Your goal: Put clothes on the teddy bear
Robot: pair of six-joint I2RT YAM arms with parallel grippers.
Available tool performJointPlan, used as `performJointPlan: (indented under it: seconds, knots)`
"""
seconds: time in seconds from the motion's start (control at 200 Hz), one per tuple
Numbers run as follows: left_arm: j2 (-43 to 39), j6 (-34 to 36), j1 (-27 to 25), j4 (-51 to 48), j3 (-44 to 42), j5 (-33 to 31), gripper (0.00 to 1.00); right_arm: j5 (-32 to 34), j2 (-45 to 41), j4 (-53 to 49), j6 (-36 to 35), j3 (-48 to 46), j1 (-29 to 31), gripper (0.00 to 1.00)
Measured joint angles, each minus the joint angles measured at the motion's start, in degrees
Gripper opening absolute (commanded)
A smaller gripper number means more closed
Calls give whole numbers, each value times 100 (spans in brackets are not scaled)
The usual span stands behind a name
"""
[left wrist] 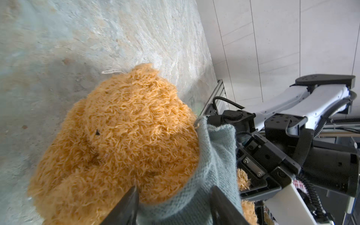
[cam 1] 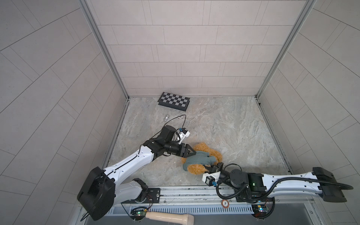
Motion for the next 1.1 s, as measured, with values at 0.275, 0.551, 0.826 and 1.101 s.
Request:
performJointPlan:
  seconds: [0.275,0.551,0.826,1.101]
  knots:
    - [37,249,-166,-116,57,7,25,-9,131,-37,59,0,35,0]
    - [31,472,-186,-505,273,-280,0,-2,166,-26,66,0,37,0]
    - [-181,568,166,-831,361,-831,0,-74,-321,-256,68,122,17,0]
    - [11,579,221,-855,595,-1318,0,-297,42,-234,-426,761,-11,0]
